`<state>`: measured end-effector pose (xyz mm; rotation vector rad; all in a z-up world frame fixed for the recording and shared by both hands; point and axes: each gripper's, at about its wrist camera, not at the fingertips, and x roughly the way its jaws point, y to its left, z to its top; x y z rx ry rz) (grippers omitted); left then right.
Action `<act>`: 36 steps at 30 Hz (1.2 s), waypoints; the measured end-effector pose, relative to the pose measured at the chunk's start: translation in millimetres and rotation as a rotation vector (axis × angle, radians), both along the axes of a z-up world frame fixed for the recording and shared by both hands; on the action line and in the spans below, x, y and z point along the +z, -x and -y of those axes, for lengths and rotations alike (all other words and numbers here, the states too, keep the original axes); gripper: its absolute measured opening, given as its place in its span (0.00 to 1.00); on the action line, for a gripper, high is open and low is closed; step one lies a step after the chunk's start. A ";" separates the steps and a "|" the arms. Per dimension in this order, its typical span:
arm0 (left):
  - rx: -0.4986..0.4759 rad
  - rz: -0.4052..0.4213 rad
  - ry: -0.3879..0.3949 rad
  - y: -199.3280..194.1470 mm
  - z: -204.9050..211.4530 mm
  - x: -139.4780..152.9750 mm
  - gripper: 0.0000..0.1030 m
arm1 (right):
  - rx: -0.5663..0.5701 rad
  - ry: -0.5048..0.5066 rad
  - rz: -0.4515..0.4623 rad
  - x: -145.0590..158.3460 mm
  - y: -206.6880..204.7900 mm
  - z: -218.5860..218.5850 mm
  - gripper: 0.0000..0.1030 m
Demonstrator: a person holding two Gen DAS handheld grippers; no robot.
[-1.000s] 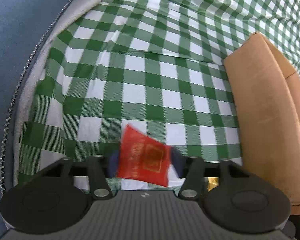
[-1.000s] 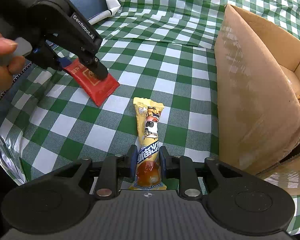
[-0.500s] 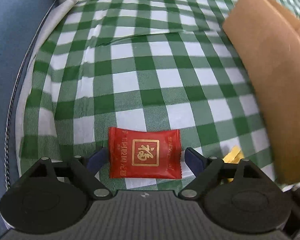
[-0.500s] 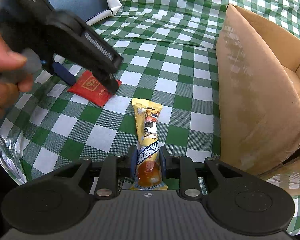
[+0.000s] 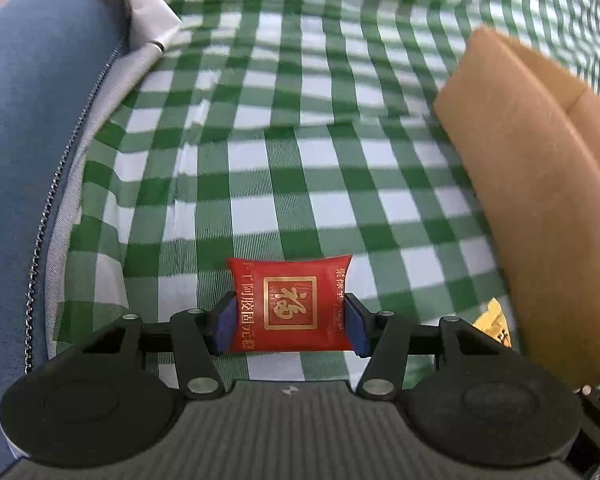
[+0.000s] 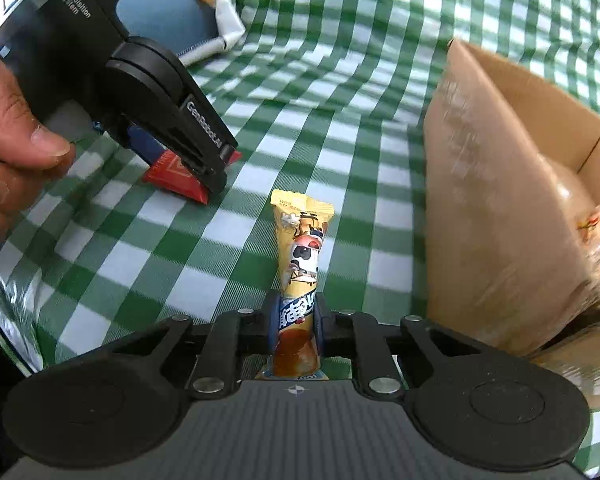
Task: Organize snacks
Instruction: 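Carry the red packet with the left tool while the right tool carries the stick candy over the box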
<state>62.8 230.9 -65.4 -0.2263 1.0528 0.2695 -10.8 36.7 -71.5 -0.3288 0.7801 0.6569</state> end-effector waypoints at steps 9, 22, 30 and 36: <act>0.049 0.159 0.034 8.9 -2.9 34.1 0.58 | 0.001 -0.005 0.174 33.1 10.1 1.5 0.15; 0.023 0.479 -0.040 27.0 27.2 97.7 0.58 | -0.132 -0.233 0.401 152.7 -23.3 74.5 0.15; -0.033 0.569 -0.062 19.3 58.6 116.4 0.58 | -0.241 -0.251 0.529 162.7 -76.6 149.6 0.15; -0.043 0.607 -0.020 8.2 81.0 121.8 0.58 | -0.351 -0.266 0.446 138.4 -92.6 190.3 0.15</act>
